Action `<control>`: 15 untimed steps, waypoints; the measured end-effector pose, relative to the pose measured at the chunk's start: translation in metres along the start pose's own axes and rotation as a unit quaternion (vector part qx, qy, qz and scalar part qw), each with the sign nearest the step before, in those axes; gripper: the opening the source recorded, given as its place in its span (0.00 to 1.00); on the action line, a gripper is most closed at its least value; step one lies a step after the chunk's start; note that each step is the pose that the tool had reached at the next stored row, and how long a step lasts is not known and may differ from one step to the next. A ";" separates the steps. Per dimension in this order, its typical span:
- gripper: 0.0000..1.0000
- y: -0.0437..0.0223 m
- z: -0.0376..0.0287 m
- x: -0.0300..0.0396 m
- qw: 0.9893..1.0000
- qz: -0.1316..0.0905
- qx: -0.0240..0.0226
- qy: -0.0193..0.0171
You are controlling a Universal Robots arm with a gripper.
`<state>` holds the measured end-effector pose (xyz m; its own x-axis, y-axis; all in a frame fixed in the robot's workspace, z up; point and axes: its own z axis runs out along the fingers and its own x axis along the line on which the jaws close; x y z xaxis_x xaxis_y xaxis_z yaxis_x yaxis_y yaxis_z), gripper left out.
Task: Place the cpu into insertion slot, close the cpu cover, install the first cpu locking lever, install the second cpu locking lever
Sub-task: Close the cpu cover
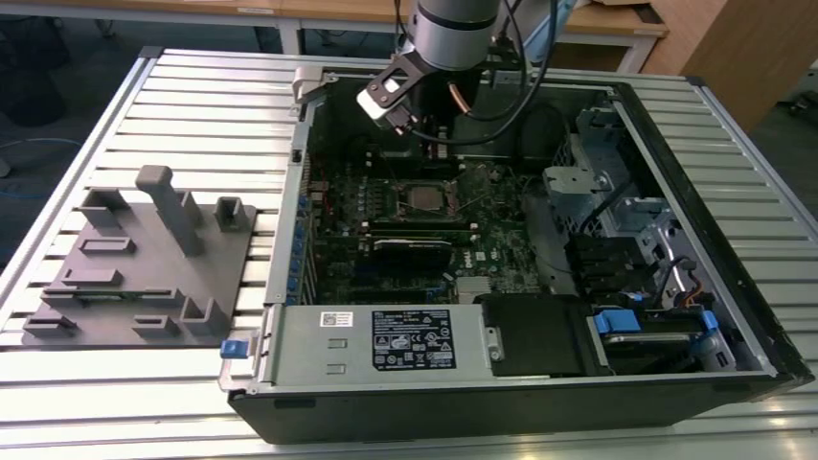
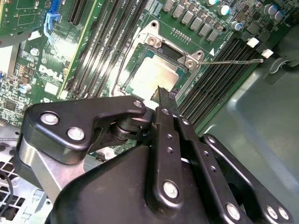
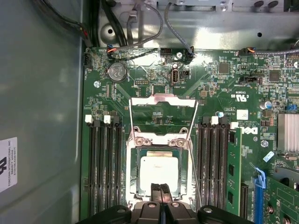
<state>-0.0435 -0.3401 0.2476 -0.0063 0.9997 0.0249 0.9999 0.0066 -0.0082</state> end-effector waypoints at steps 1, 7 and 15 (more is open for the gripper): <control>0.10 0.0003 0.0000 0.0000 1.000 0.000 0.000 0.000; 0.10 0.0008 0.0000 0.0000 1.000 0.000 0.000 0.000; 0.10 0.0022 0.0000 0.0000 1.000 0.000 0.000 0.000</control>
<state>-0.0413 -0.3401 0.2475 -0.0060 0.9997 0.0250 0.9999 0.0062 -0.0081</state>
